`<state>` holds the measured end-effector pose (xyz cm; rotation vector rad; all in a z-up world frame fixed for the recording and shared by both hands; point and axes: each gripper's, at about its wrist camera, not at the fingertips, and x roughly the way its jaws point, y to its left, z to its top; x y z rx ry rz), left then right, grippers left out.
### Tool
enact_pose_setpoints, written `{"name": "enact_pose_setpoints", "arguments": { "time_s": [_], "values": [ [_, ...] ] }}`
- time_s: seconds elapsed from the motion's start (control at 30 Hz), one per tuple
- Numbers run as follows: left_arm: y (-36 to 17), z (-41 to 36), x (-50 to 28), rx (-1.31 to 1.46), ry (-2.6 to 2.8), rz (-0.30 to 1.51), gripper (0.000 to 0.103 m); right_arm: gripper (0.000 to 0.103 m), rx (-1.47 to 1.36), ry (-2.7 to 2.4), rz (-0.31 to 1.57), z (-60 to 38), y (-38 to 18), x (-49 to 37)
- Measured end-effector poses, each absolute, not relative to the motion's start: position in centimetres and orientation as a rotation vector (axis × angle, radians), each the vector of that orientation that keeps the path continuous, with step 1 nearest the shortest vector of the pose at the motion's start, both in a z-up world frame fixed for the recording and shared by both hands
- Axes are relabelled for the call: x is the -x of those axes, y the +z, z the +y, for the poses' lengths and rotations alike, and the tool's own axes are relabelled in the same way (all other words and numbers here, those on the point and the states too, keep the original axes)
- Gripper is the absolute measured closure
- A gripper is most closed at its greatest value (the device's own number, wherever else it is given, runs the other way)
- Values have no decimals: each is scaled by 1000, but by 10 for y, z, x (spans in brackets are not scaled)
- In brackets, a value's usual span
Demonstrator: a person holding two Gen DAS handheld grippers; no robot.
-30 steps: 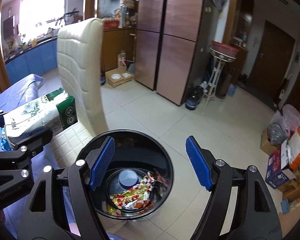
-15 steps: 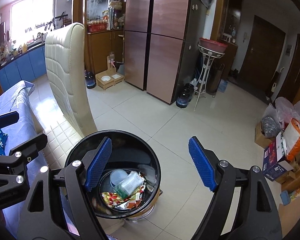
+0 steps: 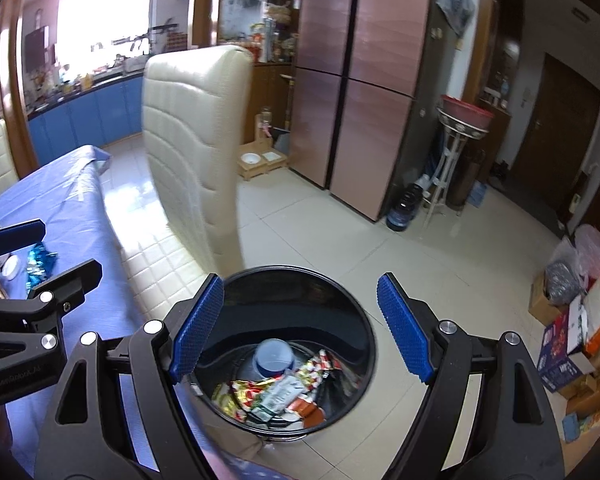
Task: Collect trash
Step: 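Move both tools back over the table toward the remaining trash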
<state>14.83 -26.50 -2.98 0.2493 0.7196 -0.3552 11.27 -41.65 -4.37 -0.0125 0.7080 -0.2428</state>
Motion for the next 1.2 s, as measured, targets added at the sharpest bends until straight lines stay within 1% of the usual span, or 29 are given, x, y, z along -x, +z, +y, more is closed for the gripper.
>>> {"name": "enact_pose_setpoints", "arguments": {
  "time_s": [0.43,0.8,1.2],
  "values": [
    [-17,-153,-134,-169,-140,729,27,24,88,-17,685,-308,-34,-121],
    [-23,-56,-112,-84,41,772,27,24,153,162,689,-216,-39,-119],
    [-28,-7,-99,-39,134,791,27,24,186,254,686,-164,-40,-128]
  ]
}}
